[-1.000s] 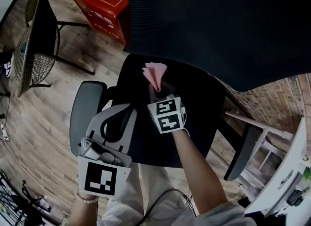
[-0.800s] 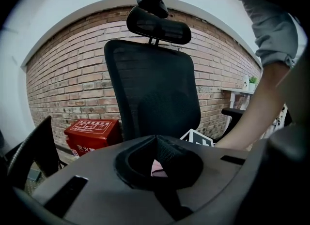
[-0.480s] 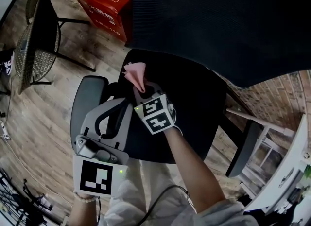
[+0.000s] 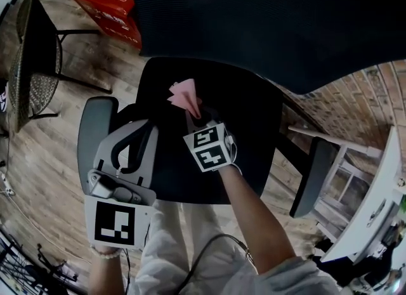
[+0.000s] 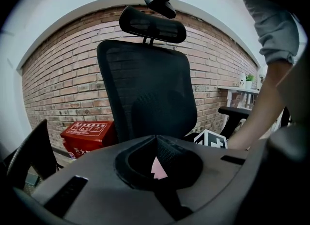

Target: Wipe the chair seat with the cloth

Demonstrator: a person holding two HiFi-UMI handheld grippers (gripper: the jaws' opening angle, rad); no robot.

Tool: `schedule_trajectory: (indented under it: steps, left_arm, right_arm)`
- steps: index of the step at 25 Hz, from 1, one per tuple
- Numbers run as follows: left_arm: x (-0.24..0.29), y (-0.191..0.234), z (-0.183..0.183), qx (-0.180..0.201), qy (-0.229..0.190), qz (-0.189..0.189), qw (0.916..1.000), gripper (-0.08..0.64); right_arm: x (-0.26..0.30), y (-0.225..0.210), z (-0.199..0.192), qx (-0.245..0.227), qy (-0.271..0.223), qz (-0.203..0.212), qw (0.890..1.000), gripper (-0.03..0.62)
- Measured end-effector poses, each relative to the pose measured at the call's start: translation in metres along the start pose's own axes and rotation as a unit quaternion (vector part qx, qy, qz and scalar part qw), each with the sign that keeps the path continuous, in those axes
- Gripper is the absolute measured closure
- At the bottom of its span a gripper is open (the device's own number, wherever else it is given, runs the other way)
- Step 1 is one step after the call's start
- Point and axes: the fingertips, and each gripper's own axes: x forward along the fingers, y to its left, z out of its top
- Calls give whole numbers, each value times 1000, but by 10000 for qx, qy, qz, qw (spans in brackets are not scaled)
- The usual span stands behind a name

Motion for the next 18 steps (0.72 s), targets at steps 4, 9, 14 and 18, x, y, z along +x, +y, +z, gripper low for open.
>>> schedule_trajectory:
  steps: [4, 9, 14, 18]
  left_arm:
    - [7, -11, 5, 76, -33, -135, 9999, 541]
    - [18, -31, 15, 243, -51, -366, 9990, 541]
    - [32, -54, 23, 342, -87, -549, 9979, 541]
    - [40, -69, 30, 403, -99, -702, 9967, 541]
  right_arm:
    - [-19, -26, -23, 242, 71, -351, 9991, 538]
    - [-50, -66, -61, 495, 227, -876, 9947, 540]
    - [-85, -107, -101, 860, 384, -1404, 9856, 538]
    - [-113, -131, -125, 1149, 445, -1796, 9760, 539]
